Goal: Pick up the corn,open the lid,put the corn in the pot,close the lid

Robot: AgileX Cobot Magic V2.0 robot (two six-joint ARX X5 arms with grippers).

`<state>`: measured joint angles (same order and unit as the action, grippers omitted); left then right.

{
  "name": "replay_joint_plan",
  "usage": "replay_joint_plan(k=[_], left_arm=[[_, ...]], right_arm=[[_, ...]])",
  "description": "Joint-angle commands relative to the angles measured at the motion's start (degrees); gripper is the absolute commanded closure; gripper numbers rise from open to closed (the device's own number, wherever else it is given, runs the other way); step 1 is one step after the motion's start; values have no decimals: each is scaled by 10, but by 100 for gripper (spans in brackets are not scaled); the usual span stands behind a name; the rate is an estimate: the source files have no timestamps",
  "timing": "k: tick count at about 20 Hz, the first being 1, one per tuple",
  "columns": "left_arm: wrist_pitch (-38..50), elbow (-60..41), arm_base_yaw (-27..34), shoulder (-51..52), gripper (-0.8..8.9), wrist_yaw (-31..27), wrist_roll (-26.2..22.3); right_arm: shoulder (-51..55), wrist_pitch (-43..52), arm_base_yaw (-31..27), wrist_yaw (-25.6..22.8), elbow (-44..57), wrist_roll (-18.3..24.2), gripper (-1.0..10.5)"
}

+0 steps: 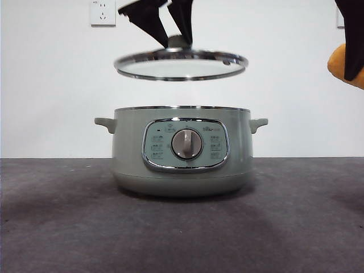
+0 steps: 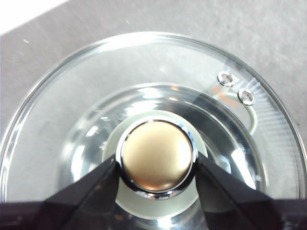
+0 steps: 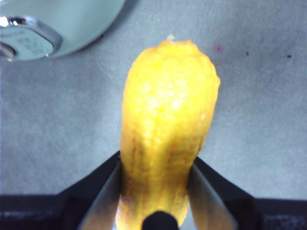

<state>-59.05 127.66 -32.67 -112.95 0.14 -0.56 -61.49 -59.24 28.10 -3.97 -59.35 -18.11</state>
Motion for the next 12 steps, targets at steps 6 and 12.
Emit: replay_joint_plan(k=[6, 12], left_arm=[[13, 4, 57, 43, 822, -3, -21], [9, 4, 122, 75, 822, -2, -39]], right_arm=[[-32, 95, 1, 94, -29, -7, 954], [-185, 71, 1, 94, -207, -4, 954]])
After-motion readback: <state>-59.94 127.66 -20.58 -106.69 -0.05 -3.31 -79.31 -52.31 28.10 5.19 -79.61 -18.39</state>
